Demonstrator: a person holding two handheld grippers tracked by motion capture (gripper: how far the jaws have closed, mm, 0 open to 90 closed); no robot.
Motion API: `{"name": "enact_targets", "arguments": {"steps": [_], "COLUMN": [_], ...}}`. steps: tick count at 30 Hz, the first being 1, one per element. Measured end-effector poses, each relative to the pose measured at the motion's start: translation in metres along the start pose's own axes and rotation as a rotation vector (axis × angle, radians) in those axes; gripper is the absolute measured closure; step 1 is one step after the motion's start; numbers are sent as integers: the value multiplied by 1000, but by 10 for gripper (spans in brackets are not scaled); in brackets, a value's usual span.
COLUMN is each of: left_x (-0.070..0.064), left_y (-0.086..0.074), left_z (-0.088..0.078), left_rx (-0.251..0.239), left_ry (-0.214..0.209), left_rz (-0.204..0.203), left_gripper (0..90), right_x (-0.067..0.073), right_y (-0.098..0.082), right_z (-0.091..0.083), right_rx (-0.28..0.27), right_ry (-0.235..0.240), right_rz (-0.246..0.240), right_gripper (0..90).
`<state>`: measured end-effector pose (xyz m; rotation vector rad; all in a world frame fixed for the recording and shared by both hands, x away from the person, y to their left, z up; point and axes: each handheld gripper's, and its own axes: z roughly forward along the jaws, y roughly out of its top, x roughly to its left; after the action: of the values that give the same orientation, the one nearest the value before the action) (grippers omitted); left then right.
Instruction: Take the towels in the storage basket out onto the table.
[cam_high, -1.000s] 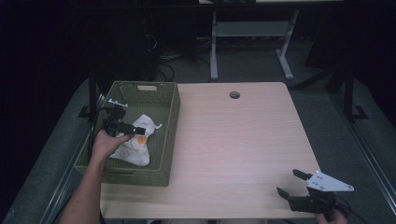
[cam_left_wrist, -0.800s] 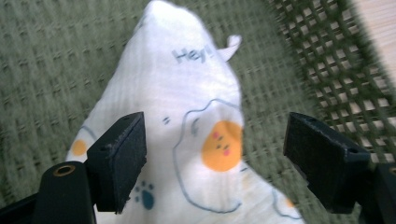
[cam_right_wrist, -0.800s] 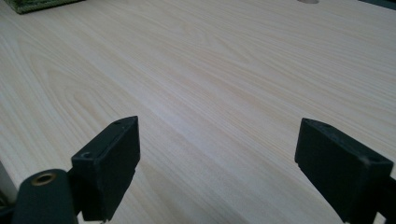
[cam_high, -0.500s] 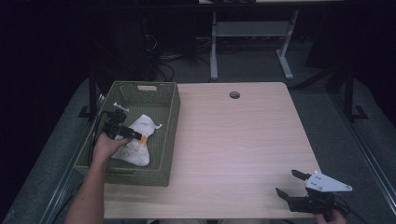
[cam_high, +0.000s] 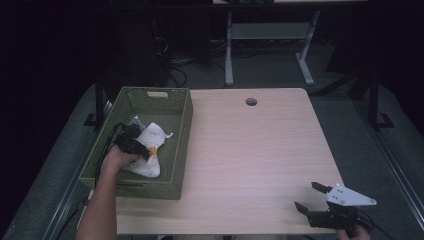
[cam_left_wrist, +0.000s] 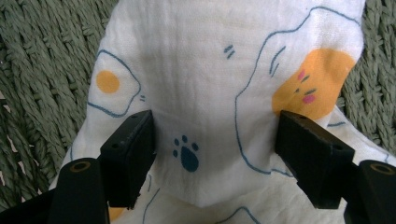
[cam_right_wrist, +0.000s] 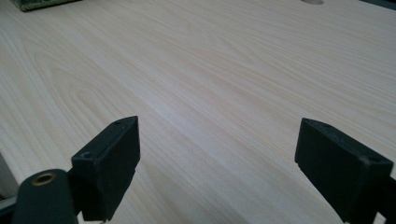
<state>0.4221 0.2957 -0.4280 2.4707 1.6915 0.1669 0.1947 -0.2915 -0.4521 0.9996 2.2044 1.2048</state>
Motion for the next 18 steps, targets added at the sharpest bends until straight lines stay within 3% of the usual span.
{"name": "enact_targets", "arguments": {"steps": [8, 9, 11, 14, 18], "left_x": [0, 0, -2, -5, -11], "left_y": [0, 0, 1, 1, 3], "left_z": [-3, -3, -4, -3, -3], "left_rx": [-5, -5, -6, -9, -9], "left_ry": [29, 34, 48, 62, 84], "left_rz": [-14, -11, -6, 1, 26], "left_gripper": [510, 510, 604, 626, 732], "right_x": [2, 2, 3, 3, 3], "right_y": [1, 1, 1, 1, 1], "right_z": [0, 0, 0, 0, 1], "right_rx": [2, 2, -1, -3, -5], "right_ry": [1, 1, 4, 7, 11], "right_rz": [-4, -4, -5, -2, -4], "right_gripper": [138, 138, 138, 138, 138]}}
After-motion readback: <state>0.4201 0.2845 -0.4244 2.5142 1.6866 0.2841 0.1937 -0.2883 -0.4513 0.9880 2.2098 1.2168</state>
